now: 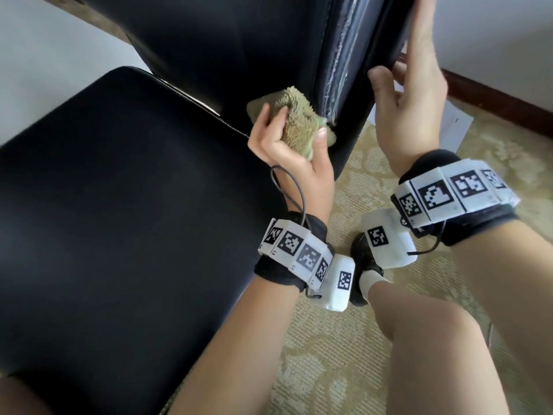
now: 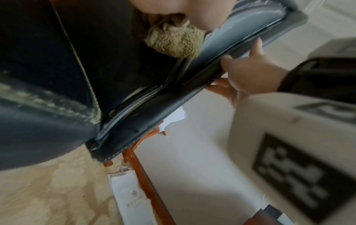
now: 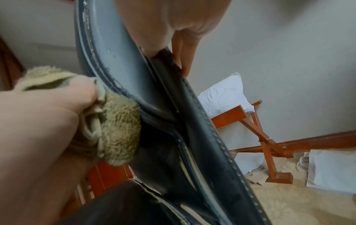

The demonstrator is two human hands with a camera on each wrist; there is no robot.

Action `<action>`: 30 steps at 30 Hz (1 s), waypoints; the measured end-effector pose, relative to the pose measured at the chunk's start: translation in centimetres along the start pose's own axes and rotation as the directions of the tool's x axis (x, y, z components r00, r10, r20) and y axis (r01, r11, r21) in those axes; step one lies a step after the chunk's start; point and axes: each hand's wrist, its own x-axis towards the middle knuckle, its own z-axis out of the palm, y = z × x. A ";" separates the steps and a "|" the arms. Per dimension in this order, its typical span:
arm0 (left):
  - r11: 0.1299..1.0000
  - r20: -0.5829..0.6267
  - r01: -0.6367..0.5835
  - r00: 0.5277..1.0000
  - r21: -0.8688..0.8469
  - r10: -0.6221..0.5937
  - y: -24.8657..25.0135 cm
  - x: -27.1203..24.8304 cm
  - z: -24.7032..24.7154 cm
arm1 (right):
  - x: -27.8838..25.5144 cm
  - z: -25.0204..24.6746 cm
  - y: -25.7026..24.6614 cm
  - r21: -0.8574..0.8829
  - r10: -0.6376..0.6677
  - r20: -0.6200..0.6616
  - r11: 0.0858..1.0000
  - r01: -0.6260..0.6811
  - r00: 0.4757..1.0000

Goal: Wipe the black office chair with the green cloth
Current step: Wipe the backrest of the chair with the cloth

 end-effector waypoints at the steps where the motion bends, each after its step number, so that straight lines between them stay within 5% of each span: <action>1: 1.000 0.021 -0.009 1.000 -0.001 0.009 -0.2 -0.2 0.1 | 0.0 0.0 0.1 -0.029 -0.019 0.006 0.999 0.019 1.000; 11: 0.986 0.116 0.049 0.991 0.157 -0.068 -3.3 -2.3 0.4 | 0.3 0.8 0.9 -0.100 -0.055 -0.034 0.994 0.051 0.998; 18: 0.995 -0.062 0.038 0.998 0.093 -0.032 -1.4 -0.6 1.0 | 0.3 0.7 0.7 -0.110 -0.082 -0.016 0.991 0.080 0.997; 21: 0.983 -0.036 0.118 0.993 0.143 -0.114 -1.6 -0.9 1.2 | 0.3 0.6 0.9 -0.105 -0.070 -0.023 0.992 0.067 0.997; 25: 0.892 0.152 0.416 0.884 0.179 -0.443 -2.4 -2.1 0.5 | 0.3 0.5 1.1 -0.062 -0.059 -0.011 0.996 0.058 0.998; 30: 0.818 0.247 0.549 0.780 0.171 -0.575 -1.9 -2.2 -0.3 | -1.0 -0.5 1.3 -0.011 -0.034 0.064 0.999 0.035 0.997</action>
